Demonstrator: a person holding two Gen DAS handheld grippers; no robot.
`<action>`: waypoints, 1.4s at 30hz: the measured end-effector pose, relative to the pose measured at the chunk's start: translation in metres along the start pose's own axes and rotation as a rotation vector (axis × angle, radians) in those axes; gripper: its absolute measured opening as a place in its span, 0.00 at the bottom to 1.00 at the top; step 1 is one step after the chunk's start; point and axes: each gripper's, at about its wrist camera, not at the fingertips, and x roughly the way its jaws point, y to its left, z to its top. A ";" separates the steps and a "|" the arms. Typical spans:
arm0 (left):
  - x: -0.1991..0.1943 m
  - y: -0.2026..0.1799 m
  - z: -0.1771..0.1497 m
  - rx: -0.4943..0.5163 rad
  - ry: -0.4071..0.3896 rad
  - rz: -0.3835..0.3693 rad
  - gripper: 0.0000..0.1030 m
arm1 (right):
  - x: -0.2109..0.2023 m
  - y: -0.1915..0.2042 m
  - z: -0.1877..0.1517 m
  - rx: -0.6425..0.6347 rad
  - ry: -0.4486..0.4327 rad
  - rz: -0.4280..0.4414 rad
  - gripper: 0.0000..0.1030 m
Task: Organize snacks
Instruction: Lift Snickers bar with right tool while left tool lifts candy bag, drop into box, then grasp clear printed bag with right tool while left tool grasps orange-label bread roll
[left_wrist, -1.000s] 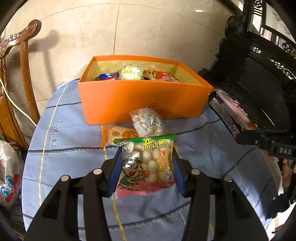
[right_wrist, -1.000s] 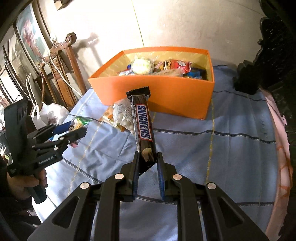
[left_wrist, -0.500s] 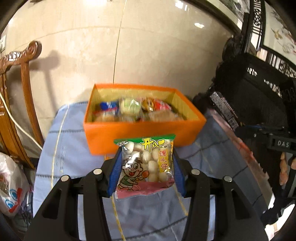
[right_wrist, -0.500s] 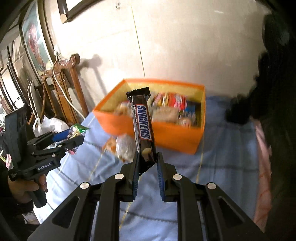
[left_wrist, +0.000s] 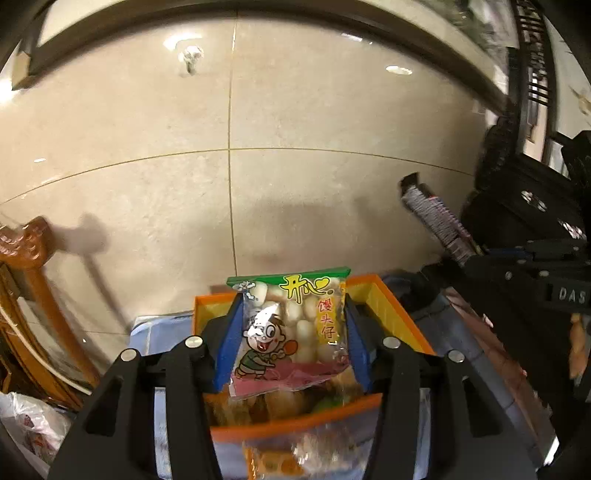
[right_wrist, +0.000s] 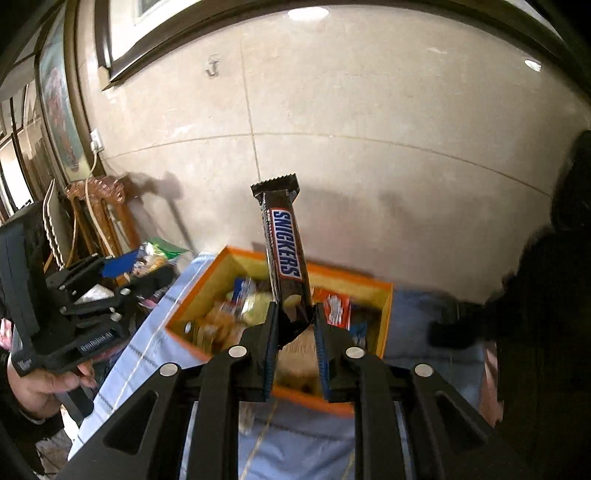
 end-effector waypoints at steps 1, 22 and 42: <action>0.011 0.001 0.004 -0.023 0.026 -0.003 0.68 | 0.009 -0.005 0.006 0.019 0.010 0.006 0.55; 0.031 0.054 -0.220 -0.024 0.319 0.128 0.96 | 0.084 0.027 -0.168 0.199 0.245 -0.004 0.87; 0.047 0.060 -0.232 0.026 0.319 0.120 0.96 | 0.177 0.077 -0.186 0.093 0.403 -0.128 0.59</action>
